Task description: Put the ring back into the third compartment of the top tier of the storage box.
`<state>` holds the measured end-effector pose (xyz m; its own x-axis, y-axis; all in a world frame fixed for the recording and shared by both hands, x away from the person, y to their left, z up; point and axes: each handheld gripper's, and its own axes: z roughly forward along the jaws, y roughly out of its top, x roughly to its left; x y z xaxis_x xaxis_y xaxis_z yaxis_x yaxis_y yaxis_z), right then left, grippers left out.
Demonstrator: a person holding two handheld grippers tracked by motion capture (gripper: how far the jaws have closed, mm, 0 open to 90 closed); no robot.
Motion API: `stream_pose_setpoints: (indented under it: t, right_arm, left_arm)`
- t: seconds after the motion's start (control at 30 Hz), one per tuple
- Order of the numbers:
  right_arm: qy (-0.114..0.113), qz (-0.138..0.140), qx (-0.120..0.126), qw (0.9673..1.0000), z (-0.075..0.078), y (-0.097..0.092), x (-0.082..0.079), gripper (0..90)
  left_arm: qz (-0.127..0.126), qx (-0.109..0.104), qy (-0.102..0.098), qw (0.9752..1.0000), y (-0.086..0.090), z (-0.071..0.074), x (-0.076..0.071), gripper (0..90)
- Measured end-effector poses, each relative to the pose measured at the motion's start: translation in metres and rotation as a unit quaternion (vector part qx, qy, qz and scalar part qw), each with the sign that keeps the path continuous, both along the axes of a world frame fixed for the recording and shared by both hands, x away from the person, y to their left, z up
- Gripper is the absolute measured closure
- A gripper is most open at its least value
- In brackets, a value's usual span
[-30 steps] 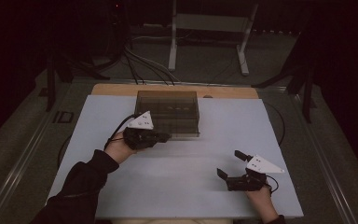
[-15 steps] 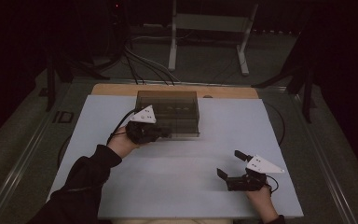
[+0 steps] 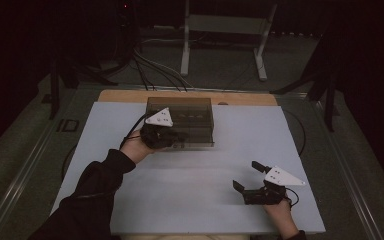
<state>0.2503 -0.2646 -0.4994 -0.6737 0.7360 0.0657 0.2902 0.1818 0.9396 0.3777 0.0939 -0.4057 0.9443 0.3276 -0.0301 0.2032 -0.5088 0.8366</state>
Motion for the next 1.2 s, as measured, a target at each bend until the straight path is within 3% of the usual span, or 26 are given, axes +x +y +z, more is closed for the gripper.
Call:
stream_pose_setpoints:
  t: [0.17, 0.77, 1.2]
  right_arm:
    - [-0.001, 0.0, 0.001, 1.0, 0.0, 0.0, 0.0, 1.7]
    - [-0.001, 0.001, 0.003, 1.0, 0.0, -0.001, 0.0, 1.8]
    - [-0.002, 0.001, 0.003, 1.0, 0.0, -0.001, 0.0, 1.7]
  left_arm:
    - [-0.004, -0.001, -0.004, 1.0, -0.006, 0.002, 0.004, 87.6]
    - [-0.005, -0.012, 0.01, 0.9999, -0.027, -0.001, 0.018, 87.5]
    - [0.02, -0.016, 0.023, 0.9994, -0.035, -0.005, 0.028, 87.6]
